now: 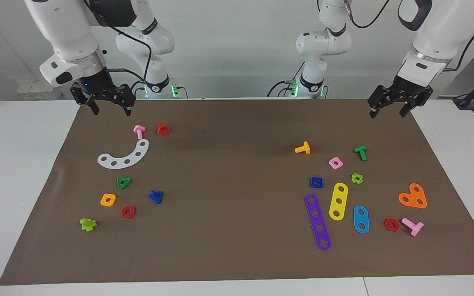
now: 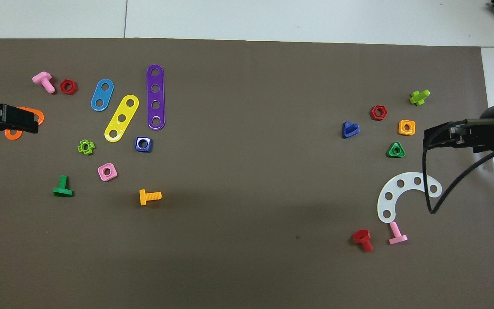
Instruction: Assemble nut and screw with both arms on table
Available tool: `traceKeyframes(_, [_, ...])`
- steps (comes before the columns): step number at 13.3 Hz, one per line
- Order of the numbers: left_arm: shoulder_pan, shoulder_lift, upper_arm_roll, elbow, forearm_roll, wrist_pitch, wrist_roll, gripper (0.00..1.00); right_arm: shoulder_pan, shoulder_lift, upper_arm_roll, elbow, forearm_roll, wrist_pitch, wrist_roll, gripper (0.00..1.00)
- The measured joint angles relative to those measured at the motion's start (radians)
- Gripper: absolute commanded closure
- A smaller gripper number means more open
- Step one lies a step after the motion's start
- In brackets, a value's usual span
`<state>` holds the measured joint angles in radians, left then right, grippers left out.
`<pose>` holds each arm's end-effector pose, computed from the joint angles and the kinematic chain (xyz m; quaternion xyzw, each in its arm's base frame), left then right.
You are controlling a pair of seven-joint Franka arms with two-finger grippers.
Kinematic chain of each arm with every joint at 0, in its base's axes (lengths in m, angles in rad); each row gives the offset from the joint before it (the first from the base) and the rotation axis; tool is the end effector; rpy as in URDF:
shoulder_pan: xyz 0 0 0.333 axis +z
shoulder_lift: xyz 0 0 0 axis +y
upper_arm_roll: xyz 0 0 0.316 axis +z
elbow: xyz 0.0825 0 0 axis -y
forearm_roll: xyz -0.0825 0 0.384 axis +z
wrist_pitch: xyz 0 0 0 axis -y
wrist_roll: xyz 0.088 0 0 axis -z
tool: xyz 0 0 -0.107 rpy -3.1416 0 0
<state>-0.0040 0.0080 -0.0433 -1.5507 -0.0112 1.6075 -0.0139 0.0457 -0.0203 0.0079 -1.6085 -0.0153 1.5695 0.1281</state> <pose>0.5604 -0.0276 0.6329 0.9995 -0.0166 0.0242 0.0065 0.5467 0.0277 0.6178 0.9992 -0.0372 -0.0086 0.0085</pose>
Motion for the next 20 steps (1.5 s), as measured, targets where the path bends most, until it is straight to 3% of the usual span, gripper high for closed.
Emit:
traceKeyframes(6, [0.0, 0.0, 0.0, 0.0, 0.0, 0.0, 0.0, 0.0, 0.0, 0.0, 0.0, -0.045, 0.0, 0.066, 0.0, 0.01])
traceKeyframes(11, [0.0, 0.0, 0.0, 0.0, 0.0, 0.0, -0.001, 0.0, 0.0, 0.005, 0.0, -0.174, 0.0, 0.253, 0.0, 0.01])
traceKeyframes(14, [0.0, 0.0, 0.0, 0.0, 0.0, 0.0, -0.001, 0.0, 0.001, 0.051, 0.002, -0.247, 0.0, 0.401, 0.0, 0.02])
traceKeyframes(16, [0.0, 0.0, 0.0, 0.0, 0.0, 0.0, -0.001, 0.0, 0.006, 0.113, 0.008, -0.259, 0.0, 0.478, 0.0, 0.15])
traceKeyframes(18, [0.0, 0.0, 0.0, 0.0, 0.0, 0.0, -0.001, 0.0, 0.027, 0.186, 0.011, -0.26, 0.0, 0.541, -0.001, 0.18])
traceKeyframes(20, [0.0, 0.0, 0.0, 0.0, 0.0, 0.0, -0.001, 0.0, 0.052, 0.244, 0.012, -0.259, 0.0, 0.609, -0.001, 0.34])
